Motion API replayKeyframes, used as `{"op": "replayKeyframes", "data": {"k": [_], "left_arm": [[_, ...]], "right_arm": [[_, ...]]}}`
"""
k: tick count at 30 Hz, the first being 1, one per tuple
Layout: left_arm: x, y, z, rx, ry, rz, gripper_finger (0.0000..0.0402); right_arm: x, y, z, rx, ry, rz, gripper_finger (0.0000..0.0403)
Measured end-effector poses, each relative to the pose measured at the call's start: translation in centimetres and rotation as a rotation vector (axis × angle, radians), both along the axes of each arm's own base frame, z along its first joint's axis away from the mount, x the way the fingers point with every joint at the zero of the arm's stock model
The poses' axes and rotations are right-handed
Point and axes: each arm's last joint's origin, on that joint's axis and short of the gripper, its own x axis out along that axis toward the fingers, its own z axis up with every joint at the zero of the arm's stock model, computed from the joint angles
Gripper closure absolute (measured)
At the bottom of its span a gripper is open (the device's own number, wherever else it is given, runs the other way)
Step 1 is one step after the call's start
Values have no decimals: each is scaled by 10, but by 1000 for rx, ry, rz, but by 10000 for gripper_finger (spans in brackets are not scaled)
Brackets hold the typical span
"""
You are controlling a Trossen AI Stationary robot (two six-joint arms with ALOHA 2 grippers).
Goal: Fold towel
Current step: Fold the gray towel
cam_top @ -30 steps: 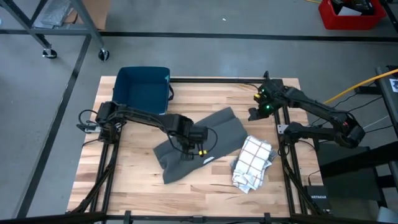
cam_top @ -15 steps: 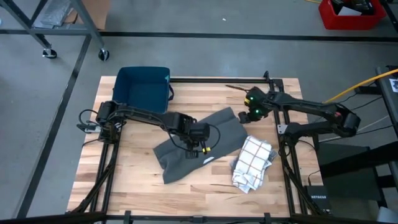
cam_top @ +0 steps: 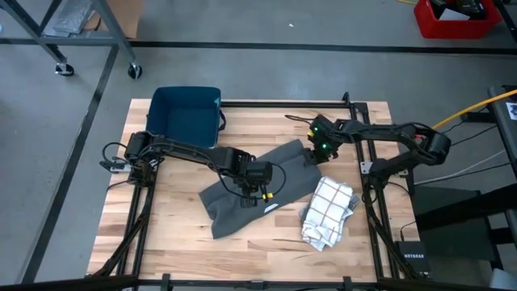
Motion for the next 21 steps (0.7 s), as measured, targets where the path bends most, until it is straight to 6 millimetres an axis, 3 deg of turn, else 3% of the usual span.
{"op": "replayKeyframes", "data": {"k": [4,11,17,21], "left_arm": [[0,0,0,0,0,0,398],[0,0,0,0,1,0,398],[0,0,0,0,2,0,398],[0,0,0,0,3,0,398]], "right_arm": [[2,0,-1,52,-27,16,265],[10,-5,2,-24,-112,12,390],[22,-14,13,-103,-226,-38,386],[27,-20,21,-191,-212,-100,395]]}}
